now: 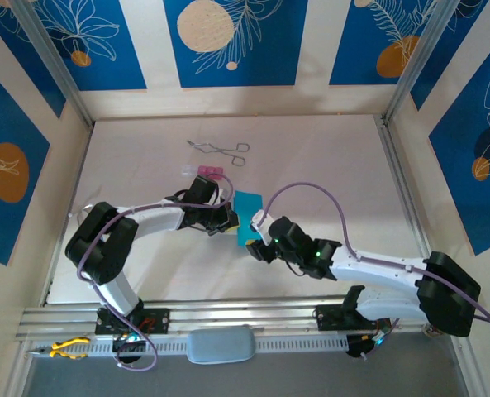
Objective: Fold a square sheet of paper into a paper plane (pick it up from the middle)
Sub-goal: Third fold the triangle at the center of the table.
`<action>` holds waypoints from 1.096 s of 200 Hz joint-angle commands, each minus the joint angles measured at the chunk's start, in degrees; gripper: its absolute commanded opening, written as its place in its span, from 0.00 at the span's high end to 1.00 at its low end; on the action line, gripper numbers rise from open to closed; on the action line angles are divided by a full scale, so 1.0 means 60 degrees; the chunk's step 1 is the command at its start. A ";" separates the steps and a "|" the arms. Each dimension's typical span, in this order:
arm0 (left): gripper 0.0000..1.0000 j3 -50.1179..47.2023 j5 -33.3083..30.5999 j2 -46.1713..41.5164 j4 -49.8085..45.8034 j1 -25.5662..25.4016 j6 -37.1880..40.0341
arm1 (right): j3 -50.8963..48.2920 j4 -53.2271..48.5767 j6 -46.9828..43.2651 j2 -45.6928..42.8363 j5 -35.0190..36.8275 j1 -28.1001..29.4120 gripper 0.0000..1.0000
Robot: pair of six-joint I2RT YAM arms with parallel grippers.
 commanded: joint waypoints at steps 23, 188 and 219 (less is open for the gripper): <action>1.00 -0.0150 0.0048 -0.0251 0.0121 -0.0044 -0.0168 | -0.0302 0.0832 -0.1552 0.0189 0.0083 0.0695 0.50; 1.00 -0.0336 -0.0035 -0.0246 0.0435 -0.0054 -0.0569 | 0.0314 0.3490 -0.2238 0.4102 0.4048 0.2229 0.49; 1.00 -0.0292 -0.0087 -0.0284 0.0274 -0.0039 -0.0436 | 0.0234 0.3493 -0.1987 0.4033 0.4059 0.2210 0.58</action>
